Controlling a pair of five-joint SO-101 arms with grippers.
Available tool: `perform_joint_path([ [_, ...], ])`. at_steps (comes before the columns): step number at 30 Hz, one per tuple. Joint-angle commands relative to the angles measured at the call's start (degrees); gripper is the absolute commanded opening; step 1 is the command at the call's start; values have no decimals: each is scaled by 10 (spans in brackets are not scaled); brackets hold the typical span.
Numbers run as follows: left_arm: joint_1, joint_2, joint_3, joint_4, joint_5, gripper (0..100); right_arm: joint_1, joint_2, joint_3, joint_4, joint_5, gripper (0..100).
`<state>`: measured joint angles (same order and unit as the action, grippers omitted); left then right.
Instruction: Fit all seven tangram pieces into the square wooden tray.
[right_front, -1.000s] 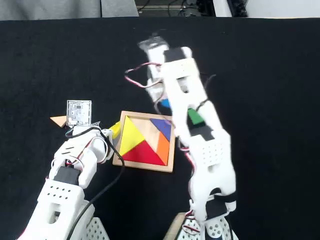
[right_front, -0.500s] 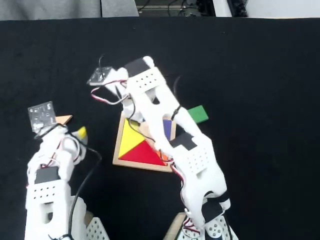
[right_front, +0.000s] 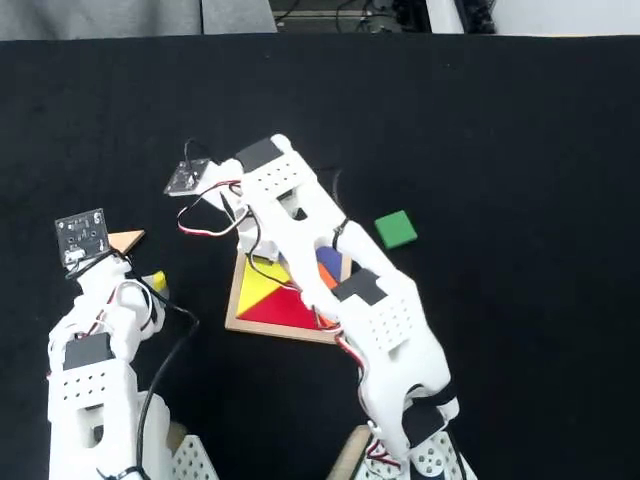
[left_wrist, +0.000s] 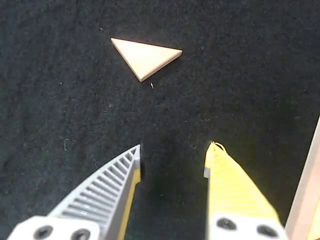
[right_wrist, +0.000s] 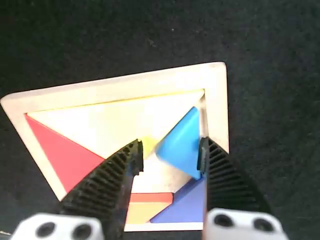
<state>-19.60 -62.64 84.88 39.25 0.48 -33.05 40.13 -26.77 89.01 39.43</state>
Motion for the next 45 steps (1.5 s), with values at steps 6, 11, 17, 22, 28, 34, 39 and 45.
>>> perform_joint_path([
  [6, 0, -9, -30, 1, -4, 209, -5, -53, -20, -3, -8, 188],
  [11, 0, -9, -30, 0, -4, 209, 30, -128, -35, 32, -8, 168],
  [17, 0, -9, -30, 0, -4, 209, 60, -237, 26, 88, -9, 25],
  [22, 0, -9, -30, 0, -4, 209, 64, -234, 189, -11, -10, 11],
  [28, 0, -9, -30, 0, -3, 209, 66, -228, 298, -160, -47, 11],
  [34, 0, -9, -29, -12, -3, 209, 66, -219, 305, -195, -49, 11],
  [39, 0, -9, -25, -16, -2, 209, 65, -170, 284, -191, -50, 11],
  [45, 0, -9, -25, -16, -2, 209, 67, -152, 247, -171, -50, 11],
])
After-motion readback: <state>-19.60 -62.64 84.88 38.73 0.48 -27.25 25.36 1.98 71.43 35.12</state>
